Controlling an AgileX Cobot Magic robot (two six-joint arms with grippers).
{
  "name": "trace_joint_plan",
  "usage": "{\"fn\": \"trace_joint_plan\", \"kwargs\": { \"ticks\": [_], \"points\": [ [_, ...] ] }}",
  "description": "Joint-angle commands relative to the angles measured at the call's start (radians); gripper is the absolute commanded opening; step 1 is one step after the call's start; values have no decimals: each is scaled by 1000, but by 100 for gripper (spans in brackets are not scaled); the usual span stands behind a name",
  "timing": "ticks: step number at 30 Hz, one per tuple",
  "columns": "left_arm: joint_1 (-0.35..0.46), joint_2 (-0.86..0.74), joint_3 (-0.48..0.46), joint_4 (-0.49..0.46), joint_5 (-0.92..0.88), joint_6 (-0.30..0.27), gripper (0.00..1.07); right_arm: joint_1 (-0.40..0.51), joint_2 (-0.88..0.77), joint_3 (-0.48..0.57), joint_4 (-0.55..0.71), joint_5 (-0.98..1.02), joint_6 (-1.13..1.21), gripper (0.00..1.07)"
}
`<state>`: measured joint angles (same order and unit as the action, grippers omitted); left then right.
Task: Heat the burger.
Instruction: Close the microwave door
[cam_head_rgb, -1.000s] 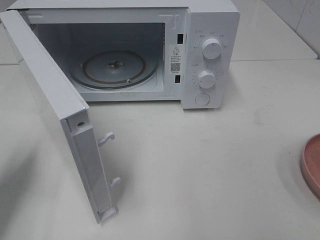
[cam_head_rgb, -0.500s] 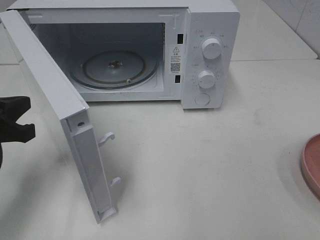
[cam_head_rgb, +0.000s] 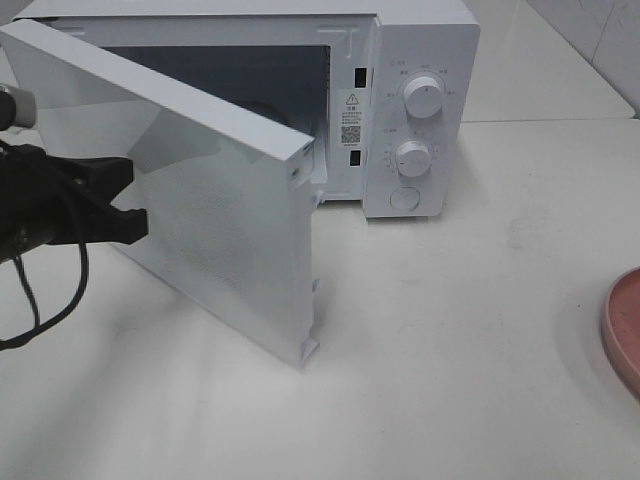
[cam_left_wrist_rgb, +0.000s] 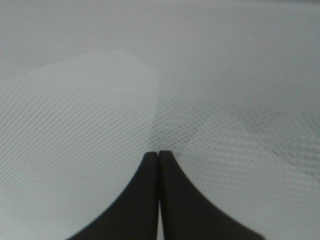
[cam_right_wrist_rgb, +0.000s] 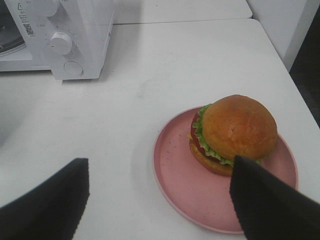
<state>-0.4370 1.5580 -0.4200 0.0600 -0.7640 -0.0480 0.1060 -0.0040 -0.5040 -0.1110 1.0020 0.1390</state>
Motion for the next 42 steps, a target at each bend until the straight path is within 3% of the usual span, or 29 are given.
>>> {"fn": "trace_joint_plan", "kwargs": {
  "ticks": [1,9,11,14,19,26,38,42],
  "points": [
    [-33,22,-37,-29,-10,6,0,-10,-27,3,2,-2,-15,75],
    [-127,114,-158,-154,2,63,0,-10,-27,3,2,-2,-15,75],
    [-174,161,-220,-211,15,107,0,-10,-27,3,2,-2,-15,75],
    [-184,174,-237,-228,16,118,0,-10,-27,3,2,-2,-15,75],
    [-227,235,-311,-337,17,162,0,-10,-27,3,2,-2,-15,75],
    [-266,330,-468,-458,65,247,0,-10,-27,3,2,-2,-15,75],
    [-266,411,-631,-479,121,260,0,-10,-27,3,2,-2,-15,75],
    [-263,447,-676,-540,136,271,0,-10,-27,3,2,-2,-15,75]
  ]
}}
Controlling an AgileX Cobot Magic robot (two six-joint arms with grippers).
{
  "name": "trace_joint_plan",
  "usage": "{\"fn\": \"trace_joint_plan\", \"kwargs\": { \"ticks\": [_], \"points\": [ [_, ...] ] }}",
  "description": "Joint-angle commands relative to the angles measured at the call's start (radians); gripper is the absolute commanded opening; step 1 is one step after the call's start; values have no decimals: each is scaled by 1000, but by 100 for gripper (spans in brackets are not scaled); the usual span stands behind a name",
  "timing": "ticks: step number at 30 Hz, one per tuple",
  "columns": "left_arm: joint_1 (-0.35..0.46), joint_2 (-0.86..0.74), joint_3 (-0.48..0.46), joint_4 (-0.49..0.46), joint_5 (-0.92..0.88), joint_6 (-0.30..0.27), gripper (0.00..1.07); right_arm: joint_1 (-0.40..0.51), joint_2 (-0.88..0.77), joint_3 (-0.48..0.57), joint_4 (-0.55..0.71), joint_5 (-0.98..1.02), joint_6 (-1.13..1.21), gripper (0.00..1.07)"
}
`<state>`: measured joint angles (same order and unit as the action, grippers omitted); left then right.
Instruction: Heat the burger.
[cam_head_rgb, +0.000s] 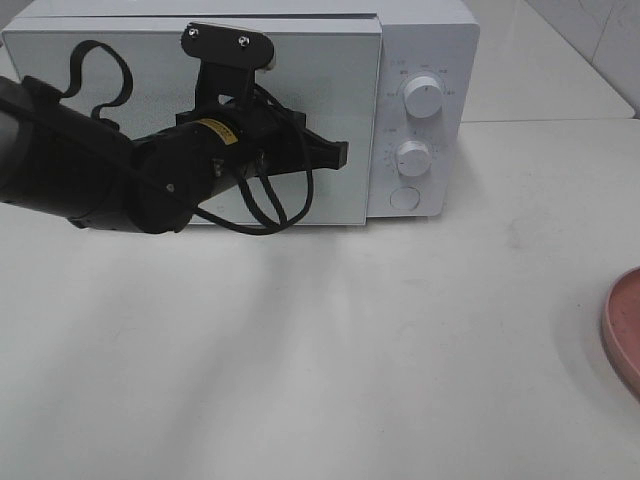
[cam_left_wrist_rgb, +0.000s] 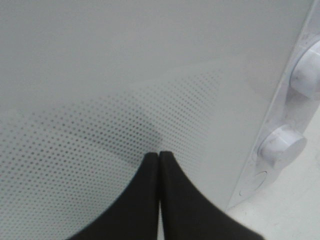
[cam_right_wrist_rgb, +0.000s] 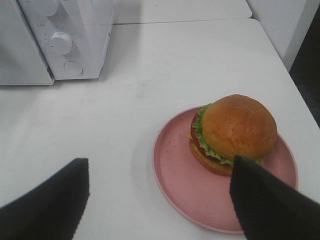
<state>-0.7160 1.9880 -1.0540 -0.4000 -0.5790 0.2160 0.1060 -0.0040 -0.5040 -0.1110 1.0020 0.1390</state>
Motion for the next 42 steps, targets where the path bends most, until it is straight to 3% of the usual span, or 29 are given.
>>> {"fn": "trace_joint_plan", "kwargs": {
  "ticks": [1,8,15,23,25,26,27,28,29,30,31,42],
  "points": [
    [16,17,-42,-80,-49,7,0,-10,-27,3,2,-2,-15,75],
    [33,58,-112,-80,-4,33,0,-10,-27,3,3,-2,-15,75],
    [24,38,-112,-79,26,71,0,-10,-27,3,3,-2,-15,75],
    [-12,-46,-67,-80,228,75,0,-10,-27,3,3,-2,-15,75],
    [-14,-65,-54,-80,290,73,4,-10,-27,3,3,-2,-15,75],
    [-14,-71,-54,-80,339,73,12,-10,-27,3,3,-2,-15,75],
    [-14,-75,-54,-80,440,73,38,-10,-27,3,3,-2,-15,75],
    [-14,-75,-54,-80,440,73,38,-10,-27,3,3,-2,-15,75],
    [-14,-78,-54,-80,514,73,76,-10,-27,3,3,-2,-15,75],
    [-14,-78,-54,-80,514,73,76,-10,-27,3,3,-2,-15,75],
    [-14,-78,-54,-81,552,73,97,-10,-27,3,3,-2,-15,75],
    [-14,-156,-54,-42,994,72,96,-10,-27,3,3,-2,-15,75]
  ]
}}
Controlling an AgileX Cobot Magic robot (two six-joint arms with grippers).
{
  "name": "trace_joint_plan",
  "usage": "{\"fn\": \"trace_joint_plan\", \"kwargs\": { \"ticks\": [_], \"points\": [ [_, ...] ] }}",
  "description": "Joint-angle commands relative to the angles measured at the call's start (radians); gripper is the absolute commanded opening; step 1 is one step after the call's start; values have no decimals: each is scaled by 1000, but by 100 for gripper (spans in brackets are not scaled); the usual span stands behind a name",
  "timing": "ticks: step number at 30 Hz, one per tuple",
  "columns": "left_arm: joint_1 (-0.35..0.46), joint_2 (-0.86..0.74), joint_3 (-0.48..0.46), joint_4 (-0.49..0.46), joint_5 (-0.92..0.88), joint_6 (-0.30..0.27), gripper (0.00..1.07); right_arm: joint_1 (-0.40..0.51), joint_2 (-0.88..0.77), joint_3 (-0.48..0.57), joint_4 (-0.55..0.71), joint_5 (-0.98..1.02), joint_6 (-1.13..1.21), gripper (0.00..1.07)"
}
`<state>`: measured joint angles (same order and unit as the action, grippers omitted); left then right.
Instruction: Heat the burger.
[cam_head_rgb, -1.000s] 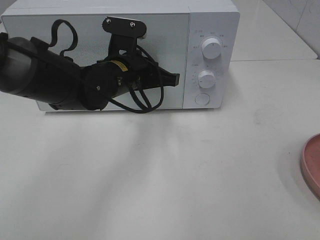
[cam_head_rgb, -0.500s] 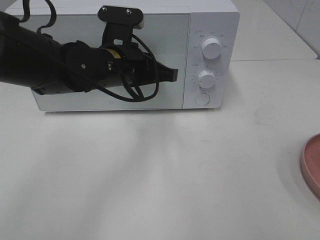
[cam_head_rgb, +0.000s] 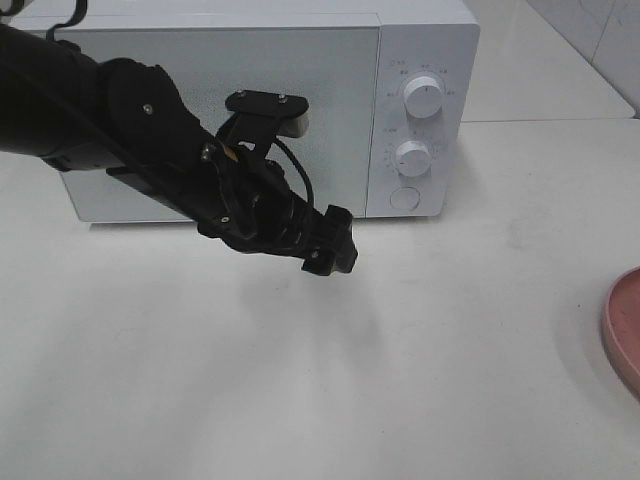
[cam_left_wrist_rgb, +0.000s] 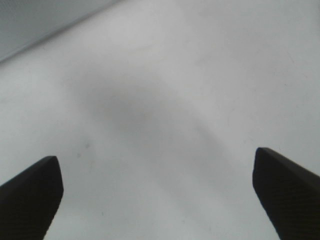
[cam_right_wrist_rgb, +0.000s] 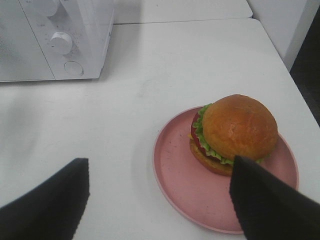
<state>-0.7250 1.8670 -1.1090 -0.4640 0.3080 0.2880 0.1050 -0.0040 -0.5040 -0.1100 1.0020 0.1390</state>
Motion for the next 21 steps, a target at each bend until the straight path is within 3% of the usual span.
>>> {"fn": "trace_joint_plan", "kwargs": {
  "ticks": [1,7,12,17,19,21],
  "points": [
    [-5,-55,1,38,184,0,96,-9,-27,3,2,-2,-15,75],
    [-5,-126,1,57,419,-16,96,-9,-27,3,2,-2,-15,75],
    [18,-185,1,75,560,-99,96,-9,-27,3,2,-2,-15,75],
    [96,-232,1,82,651,-127,96,-9,-27,3,2,-2,-15,75],
    [209,-287,1,82,727,-134,96,-9,-27,3,2,-2,-15,75],
    [242,-303,1,83,745,-134,96,-9,-27,3,2,-2,-15,75]
  ]
}}
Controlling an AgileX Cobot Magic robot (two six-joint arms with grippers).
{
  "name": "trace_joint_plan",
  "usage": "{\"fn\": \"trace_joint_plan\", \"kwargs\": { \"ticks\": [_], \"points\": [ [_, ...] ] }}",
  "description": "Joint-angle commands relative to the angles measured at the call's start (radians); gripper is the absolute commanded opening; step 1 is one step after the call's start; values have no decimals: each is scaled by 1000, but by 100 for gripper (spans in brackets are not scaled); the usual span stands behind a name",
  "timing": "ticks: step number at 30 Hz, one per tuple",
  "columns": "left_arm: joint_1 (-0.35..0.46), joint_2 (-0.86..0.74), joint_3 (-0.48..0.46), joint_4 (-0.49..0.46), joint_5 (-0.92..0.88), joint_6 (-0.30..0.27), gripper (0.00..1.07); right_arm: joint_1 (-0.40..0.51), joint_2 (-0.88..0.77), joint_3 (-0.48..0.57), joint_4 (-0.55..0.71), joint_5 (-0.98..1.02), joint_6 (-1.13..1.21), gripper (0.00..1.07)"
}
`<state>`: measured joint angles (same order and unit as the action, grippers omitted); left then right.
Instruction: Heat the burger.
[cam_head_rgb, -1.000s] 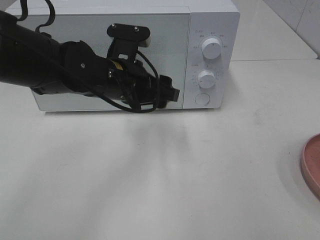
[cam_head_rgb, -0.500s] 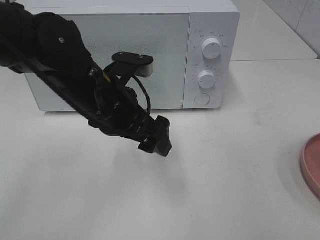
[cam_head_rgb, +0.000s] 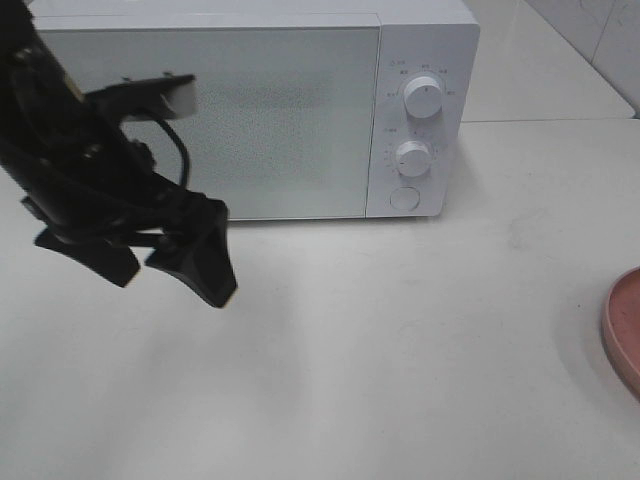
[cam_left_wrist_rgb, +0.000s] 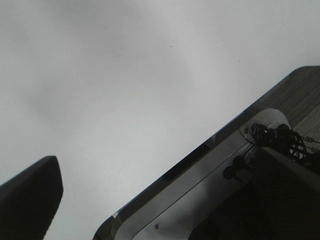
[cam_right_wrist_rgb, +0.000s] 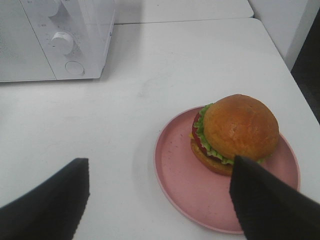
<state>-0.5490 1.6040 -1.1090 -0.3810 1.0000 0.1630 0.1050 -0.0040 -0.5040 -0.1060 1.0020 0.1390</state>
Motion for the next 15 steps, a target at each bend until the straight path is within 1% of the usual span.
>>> {"fn": "trace_joint_plan", "kwargs": {
  "ticks": [1,2,3,4,6,7,8,9,10,11,12,14,15],
  "points": [
    [66,-40,1,0,53,-9,96,-9,-27,3,-2,-2,-15,75],
    [126,-73,1,4,88,-9,96,-9,-27,3,-2,-2,-15,75],
    [160,-92,1,12,106,-8,96,-9,-27,3,-2,-2,-15,75],
    [160,-92,1,12,106,-8,96,-9,-27,3,-2,-2,-15,75],
    [275,-171,1,51,171,-9,96,-9,-27,3,-2,-2,-15,75],
    [275,-171,1,51,171,-9,96,-9,-27,3,-2,-2,-15,75],
    [305,-193,4,60,185,-12,96,-9,-27,3,-2,-2,-15,75],
    [363,-237,18,69,196,-12,96,-9,-27,3,-2,-2,-15,75],
    [363,-237,18,69,196,-12,96,-9,-27,3,-2,-2,-15,75],
    [390,-265,31,74,197,-12,96,-9,-27,3,-2,-2,-15,75],
    [390,-265,31,74,197,-12,96,-9,-27,3,-2,-2,-15,75],
    [486,-369,105,90,196,-12,96,-9,-27,3,-2,-2,-15,75],
    [486,-369,105,90,196,-12,96,-9,-27,3,-2,-2,-15,75]
  ]
}}
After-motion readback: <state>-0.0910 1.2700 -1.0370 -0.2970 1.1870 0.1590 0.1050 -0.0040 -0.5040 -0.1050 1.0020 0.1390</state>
